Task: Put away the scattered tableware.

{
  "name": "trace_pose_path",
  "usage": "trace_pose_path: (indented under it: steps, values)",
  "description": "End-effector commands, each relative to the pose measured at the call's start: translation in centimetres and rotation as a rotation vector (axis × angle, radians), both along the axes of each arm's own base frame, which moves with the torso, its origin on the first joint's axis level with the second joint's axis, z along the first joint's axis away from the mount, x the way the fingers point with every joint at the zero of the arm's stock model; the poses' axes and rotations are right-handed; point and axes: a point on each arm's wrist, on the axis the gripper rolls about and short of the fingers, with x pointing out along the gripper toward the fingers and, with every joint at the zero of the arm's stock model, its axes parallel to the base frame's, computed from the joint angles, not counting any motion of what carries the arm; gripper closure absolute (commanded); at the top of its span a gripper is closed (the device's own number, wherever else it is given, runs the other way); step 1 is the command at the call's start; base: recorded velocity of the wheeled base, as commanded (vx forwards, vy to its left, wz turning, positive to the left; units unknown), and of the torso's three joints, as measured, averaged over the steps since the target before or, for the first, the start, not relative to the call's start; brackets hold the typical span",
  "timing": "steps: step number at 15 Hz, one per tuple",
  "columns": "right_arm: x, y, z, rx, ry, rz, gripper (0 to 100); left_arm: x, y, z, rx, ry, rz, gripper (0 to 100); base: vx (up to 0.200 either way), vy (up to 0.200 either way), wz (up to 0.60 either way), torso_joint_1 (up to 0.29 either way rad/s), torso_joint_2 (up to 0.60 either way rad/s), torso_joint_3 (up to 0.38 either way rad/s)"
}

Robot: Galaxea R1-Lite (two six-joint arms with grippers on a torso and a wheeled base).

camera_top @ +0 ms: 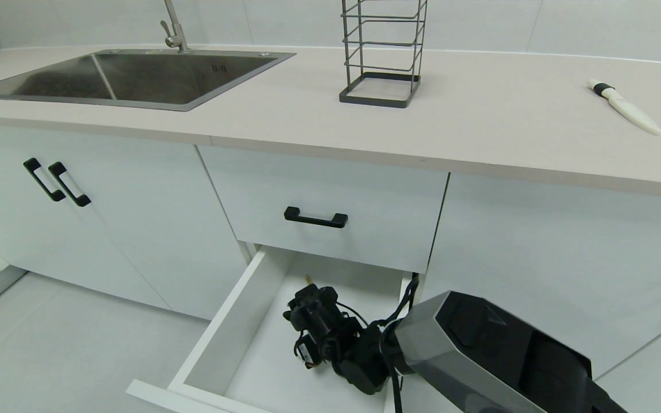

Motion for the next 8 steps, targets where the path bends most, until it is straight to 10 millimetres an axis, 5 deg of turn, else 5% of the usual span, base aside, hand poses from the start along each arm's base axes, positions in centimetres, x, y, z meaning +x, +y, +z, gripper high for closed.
trace_pose_path:
  steps: [1, 6, 7, 8]
  values:
    - [0.0, 0.0, -0.3, -0.005, 0.004, -0.001, 100, 0.0, 0.0, 0.0, -0.001, 0.000, 0.001, 0, 0.000, 0.000, 0.00, 0.000, 0.00, 0.000]
    - [0.0, 0.2, -0.4, 0.002, 0.004, 0.001, 100, 0.0, 0.0, 0.0, -0.001, 0.000, 0.001, 0, 0.000, 0.000, 0.00, 0.000, 0.00, 0.000]
    - [-0.1, 0.2, 0.0, -0.004, 0.010, 0.003, 0, 0.0, 0.0, 0.0, -0.001, 0.000, 0.001, 0, 0.000, 0.000, 0.00, 0.000, 0.00, 0.000]
    - [-0.4, 0.4, 0.5, 0.005, 0.010, 0.005, 0, 0.0, 0.0, 0.0, -0.001, 0.000, 0.001, 0, 0.000, 0.000, 0.00, 0.000, 0.00, 0.000]
